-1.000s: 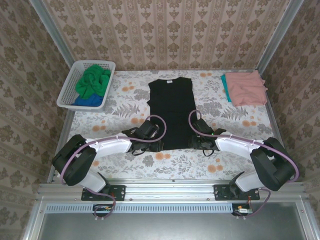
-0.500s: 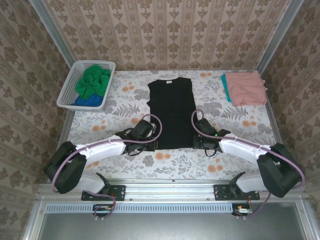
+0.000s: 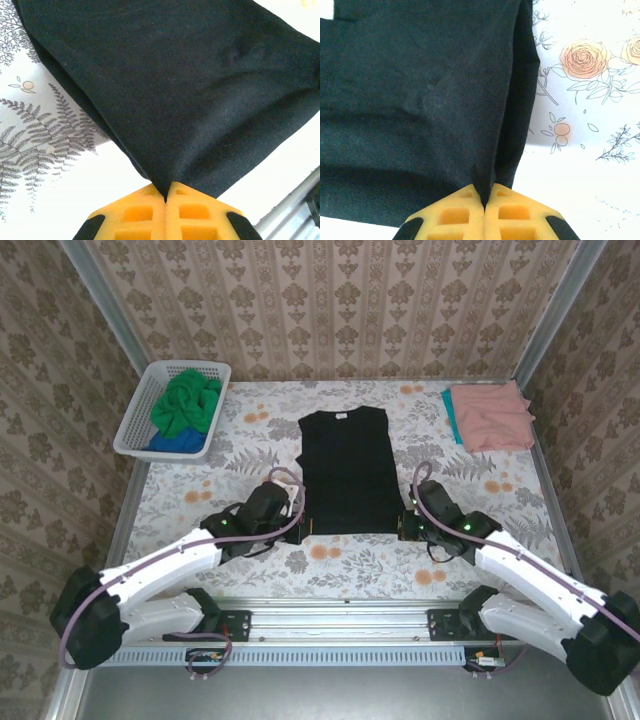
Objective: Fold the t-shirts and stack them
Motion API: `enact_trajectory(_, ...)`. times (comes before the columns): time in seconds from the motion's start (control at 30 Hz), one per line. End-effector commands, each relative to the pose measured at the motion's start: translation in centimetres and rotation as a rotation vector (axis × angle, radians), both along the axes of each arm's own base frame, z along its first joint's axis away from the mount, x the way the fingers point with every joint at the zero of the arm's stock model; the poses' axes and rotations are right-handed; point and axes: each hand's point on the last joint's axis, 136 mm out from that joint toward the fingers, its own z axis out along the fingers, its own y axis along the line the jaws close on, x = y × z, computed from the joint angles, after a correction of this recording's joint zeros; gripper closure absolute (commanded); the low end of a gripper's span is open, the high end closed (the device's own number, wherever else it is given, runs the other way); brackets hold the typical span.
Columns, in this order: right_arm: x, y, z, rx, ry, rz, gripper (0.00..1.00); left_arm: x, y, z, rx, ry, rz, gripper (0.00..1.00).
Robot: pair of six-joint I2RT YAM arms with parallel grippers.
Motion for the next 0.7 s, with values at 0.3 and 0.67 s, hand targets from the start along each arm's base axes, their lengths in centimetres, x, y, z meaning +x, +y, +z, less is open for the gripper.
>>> enact_trajectory(0.3, 0.9, 1.5, 11.2, 0.017, -0.212, 0.062, 1.00, -0.5, 2.1, 6.0, 0.015, -0.118, 0.057, 1.00)
enact_trajectory(0.67, 10.2, 2.1, 13.6, -0.006, -0.253, -0.002, 1.00, 9.3, 2.8, 8.5, -0.030, -0.121, 0.143, 1.00)
